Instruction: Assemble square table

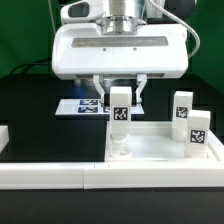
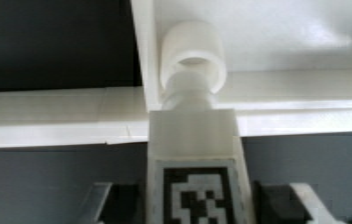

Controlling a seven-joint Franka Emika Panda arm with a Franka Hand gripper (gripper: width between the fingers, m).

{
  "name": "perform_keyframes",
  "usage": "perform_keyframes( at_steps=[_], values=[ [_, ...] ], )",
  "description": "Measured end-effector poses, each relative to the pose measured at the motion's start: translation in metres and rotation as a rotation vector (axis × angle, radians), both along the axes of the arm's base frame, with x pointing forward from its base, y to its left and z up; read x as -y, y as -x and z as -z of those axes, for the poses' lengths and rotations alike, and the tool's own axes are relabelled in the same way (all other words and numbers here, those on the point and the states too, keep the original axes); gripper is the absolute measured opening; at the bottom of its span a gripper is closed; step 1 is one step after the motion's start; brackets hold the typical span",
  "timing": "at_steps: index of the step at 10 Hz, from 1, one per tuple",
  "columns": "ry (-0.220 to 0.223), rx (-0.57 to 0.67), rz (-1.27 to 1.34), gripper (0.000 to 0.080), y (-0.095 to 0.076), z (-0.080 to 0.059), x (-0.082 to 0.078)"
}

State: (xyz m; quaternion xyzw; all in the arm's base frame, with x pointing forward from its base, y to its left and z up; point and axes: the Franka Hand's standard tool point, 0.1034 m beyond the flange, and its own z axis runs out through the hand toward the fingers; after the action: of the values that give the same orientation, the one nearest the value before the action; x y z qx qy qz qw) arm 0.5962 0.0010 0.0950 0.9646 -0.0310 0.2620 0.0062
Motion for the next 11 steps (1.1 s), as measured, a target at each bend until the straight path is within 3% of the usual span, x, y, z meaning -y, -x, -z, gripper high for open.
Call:
perform_keyframes(
  at_steps=[8, 11],
  values=[
    [0.004, 0.002, -0.001, 0.0290, -0.002, 0.008, -0.001],
    [0.008, -0.001, -0.003, 0.0290, -0.002, 0.019, -0.002]
  ],
)
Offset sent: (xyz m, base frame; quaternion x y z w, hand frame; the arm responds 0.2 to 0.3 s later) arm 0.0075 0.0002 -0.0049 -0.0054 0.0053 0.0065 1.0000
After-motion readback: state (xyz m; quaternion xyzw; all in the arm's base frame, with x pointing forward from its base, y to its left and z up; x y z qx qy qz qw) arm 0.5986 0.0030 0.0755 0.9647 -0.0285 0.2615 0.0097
